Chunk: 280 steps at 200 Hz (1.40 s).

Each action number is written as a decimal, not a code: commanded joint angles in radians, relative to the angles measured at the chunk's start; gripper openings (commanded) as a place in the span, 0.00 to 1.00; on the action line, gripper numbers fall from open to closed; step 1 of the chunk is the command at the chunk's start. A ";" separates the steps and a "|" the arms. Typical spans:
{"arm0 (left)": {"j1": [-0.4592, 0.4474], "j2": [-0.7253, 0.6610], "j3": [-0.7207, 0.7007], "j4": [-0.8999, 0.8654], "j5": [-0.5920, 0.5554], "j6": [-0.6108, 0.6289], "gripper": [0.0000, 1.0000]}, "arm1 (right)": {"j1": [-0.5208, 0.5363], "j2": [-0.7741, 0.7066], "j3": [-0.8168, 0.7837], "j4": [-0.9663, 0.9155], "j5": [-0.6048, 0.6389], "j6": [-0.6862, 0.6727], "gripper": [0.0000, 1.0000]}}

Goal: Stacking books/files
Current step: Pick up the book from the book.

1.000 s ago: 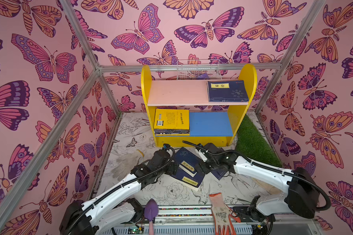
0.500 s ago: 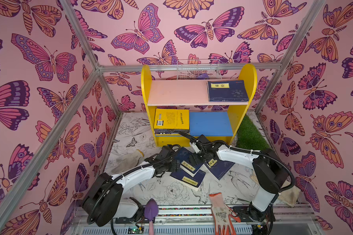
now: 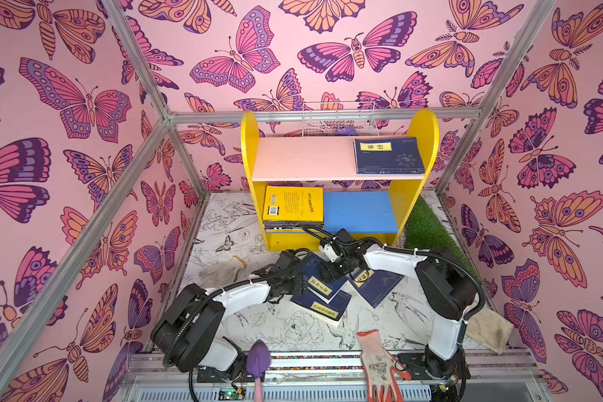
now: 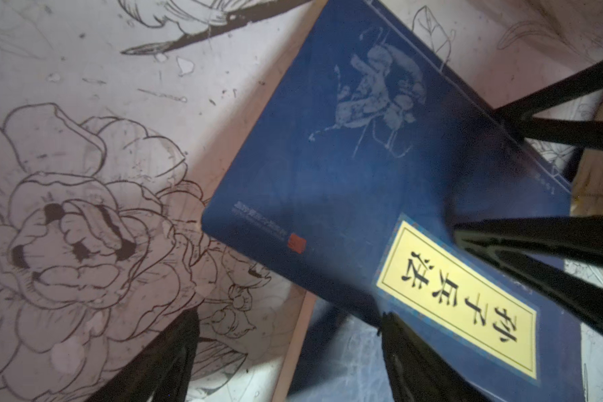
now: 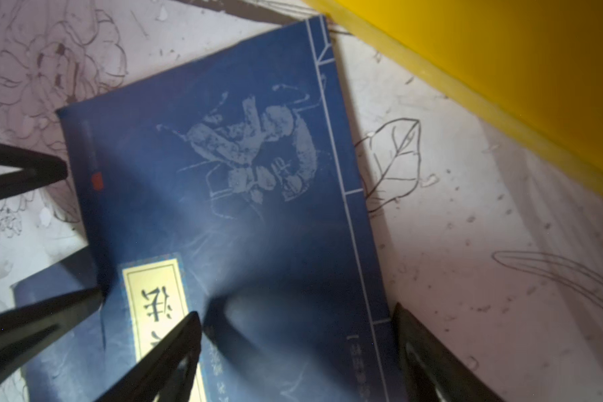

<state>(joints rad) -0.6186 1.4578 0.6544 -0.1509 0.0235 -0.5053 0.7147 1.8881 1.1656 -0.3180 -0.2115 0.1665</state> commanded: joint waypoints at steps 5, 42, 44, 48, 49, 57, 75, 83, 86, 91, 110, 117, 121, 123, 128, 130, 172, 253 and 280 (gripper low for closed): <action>0.007 -0.008 -0.019 0.061 0.026 0.003 0.84 | 0.030 -0.017 -0.056 -0.043 -0.153 -0.032 0.83; 0.022 0.030 -0.018 0.099 0.067 -0.003 0.83 | 0.033 -0.019 -0.037 -0.072 -0.217 -0.058 0.74; 0.023 0.032 -0.016 0.101 0.069 -0.003 0.83 | 0.035 -0.016 -0.036 -0.075 -0.218 -0.059 0.74; 0.022 0.041 -0.011 0.105 0.074 -0.002 0.83 | 0.039 -0.011 -0.030 -0.080 -0.217 -0.063 0.74; 0.023 0.042 -0.012 0.106 0.075 -0.002 0.83 | 0.040 -0.011 -0.030 -0.081 -0.216 -0.063 0.74; 0.023 0.057 -0.002 0.113 0.090 -0.002 0.82 | 0.049 -0.001 -0.020 -0.089 -0.215 -0.069 0.74; 0.021 0.095 0.027 0.133 0.133 0.005 0.81 | 0.073 0.012 0.005 -0.117 -0.203 -0.088 0.72; 0.021 0.112 0.040 0.138 0.156 0.012 0.80 | 0.081 0.018 0.012 -0.122 -0.200 -0.093 0.72; 0.020 0.116 0.046 0.137 0.162 0.013 0.80 | 0.083 0.020 0.013 -0.124 -0.198 -0.093 0.72; 0.021 0.126 0.055 0.136 0.169 0.014 0.80 | 0.084 0.022 0.015 -0.122 -0.196 -0.093 0.71; 0.019 0.145 0.074 0.137 0.187 0.015 0.71 | 0.086 0.026 0.016 -0.120 -0.196 -0.094 0.70; 0.018 0.143 0.077 0.137 0.187 0.015 0.64 | 0.085 0.025 0.017 -0.121 -0.196 -0.096 0.70; 0.016 0.141 0.078 0.137 0.187 0.014 0.59 | 0.085 0.025 0.016 -0.119 -0.196 -0.096 0.70; 0.015 0.141 0.079 0.137 0.186 0.014 0.56 | 0.085 0.024 0.016 -0.119 -0.196 -0.096 0.70; 0.013 0.139 0.078 0.137 0.186 0.015 0.49 | 0.085 0.023 0.014 -0.116 -0.196 -0.096 0.70; 0.014 0.137 0.078 0.137 0.185 0.014 0.46 | 0.087 0.022 0.014 -0.116 -0.196 -0.096 0.70; -0.002 0.118 0.074 0.142 0.173 0.021 0.01 | 0.089 0.010 0.004 -0.109 -0.183 -0.091 0.71; -0.011 -0.175 -0.007 0.054 0.105 0.073 0.00 | -0.003 -0.139 -0.074 0.046 -0.211 0.030 0.74; -0.024 -0.240 -0.015 0.027 0.112 0.092 0.00 | -0.004 -0.133 -0.071 0.058 -0.237 0.031 0.75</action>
<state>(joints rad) -0.6270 1.2587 0.6609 -0.0700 0.0921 -0.4496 0.7090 1.7695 1.0943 -0.3298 -0.3977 0.1921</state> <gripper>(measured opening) 0.080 0.744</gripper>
